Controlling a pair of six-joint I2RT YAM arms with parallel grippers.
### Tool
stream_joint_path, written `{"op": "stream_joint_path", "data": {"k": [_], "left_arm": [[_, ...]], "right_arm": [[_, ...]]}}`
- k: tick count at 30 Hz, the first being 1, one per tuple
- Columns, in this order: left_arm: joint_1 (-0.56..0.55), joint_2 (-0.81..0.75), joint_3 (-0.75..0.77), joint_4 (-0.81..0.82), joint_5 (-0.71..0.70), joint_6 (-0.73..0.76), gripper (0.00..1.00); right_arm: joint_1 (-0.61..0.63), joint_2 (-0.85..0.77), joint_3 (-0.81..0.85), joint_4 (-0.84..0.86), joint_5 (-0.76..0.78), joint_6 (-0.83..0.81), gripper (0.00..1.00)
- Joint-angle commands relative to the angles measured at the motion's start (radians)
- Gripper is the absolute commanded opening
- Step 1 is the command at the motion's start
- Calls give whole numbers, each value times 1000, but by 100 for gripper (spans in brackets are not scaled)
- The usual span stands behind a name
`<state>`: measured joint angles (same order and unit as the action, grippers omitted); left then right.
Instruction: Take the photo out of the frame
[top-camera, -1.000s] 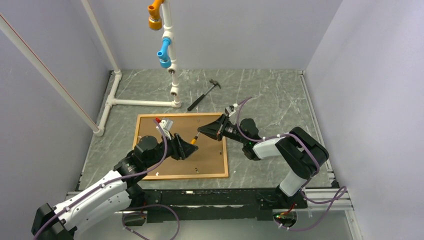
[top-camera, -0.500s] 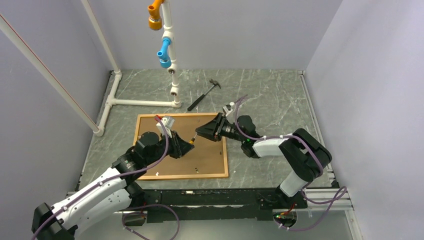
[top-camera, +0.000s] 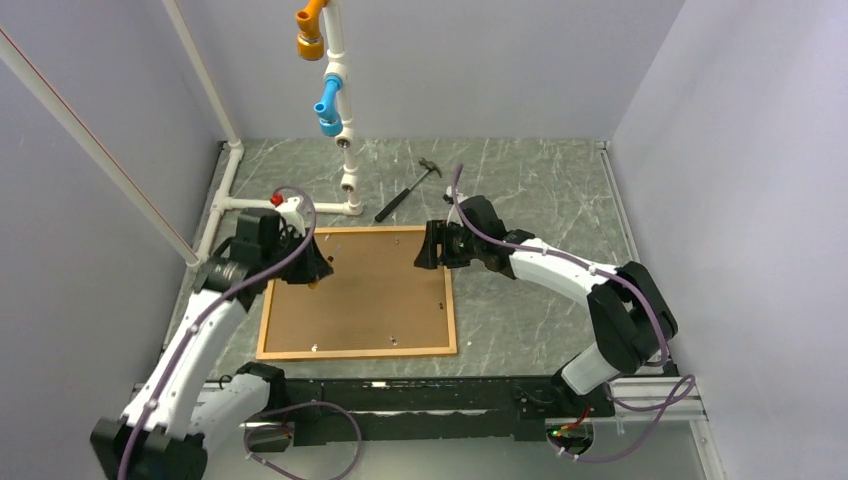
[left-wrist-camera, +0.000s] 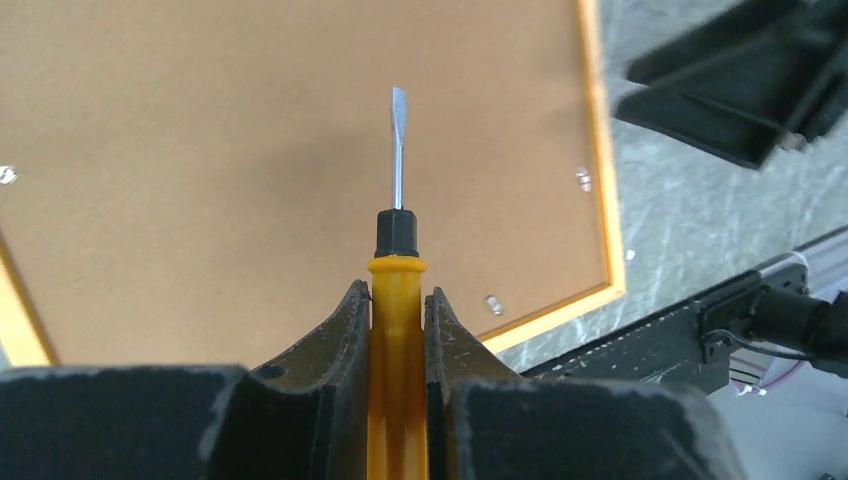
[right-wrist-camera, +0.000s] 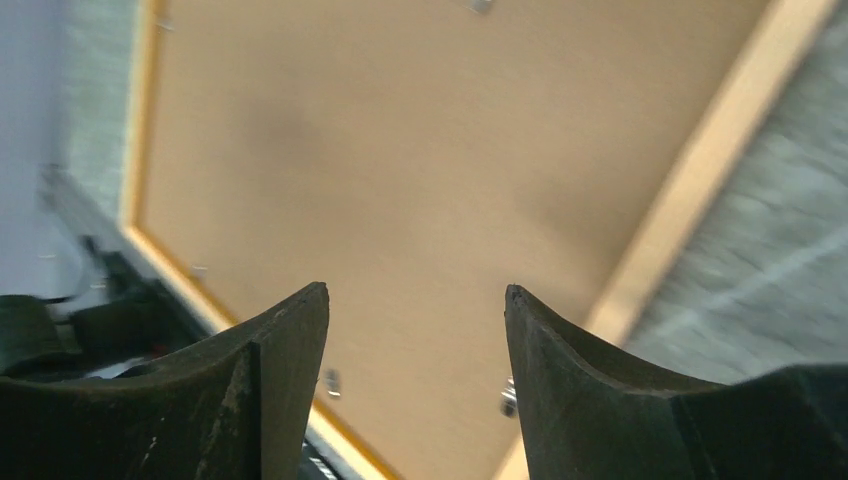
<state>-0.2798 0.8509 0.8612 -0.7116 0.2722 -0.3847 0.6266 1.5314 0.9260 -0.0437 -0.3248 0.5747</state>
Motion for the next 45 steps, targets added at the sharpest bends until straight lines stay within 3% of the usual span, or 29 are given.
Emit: {"op": "stream_joint_path", "data": {"k": [1,5,11,20,31,40,45], "left_arm": [[108,135,86,-143,39,159,0],[119,231,142,-164,-165,224,0],[119,368,162,-82,-267,312,0],[119,552,200,101,-284,412,0],[119,685,273,128,-298,437,0],[119,712,261,137,-281,440,0],[119,730,251,135,-281,431,0]], "right_arm": [[-1,12,46,-242,162,-220,66],[-3,30,58,-270,219,-260,65],[-3,91,75,-244,196,-279,59],[-3,133,76,-214,200,-287,50],[-2,157,79,-191,191,-283,43],[-2,171,81,-190,193,-286,23],[-2,176,80,-190,189,-288,17]]}}
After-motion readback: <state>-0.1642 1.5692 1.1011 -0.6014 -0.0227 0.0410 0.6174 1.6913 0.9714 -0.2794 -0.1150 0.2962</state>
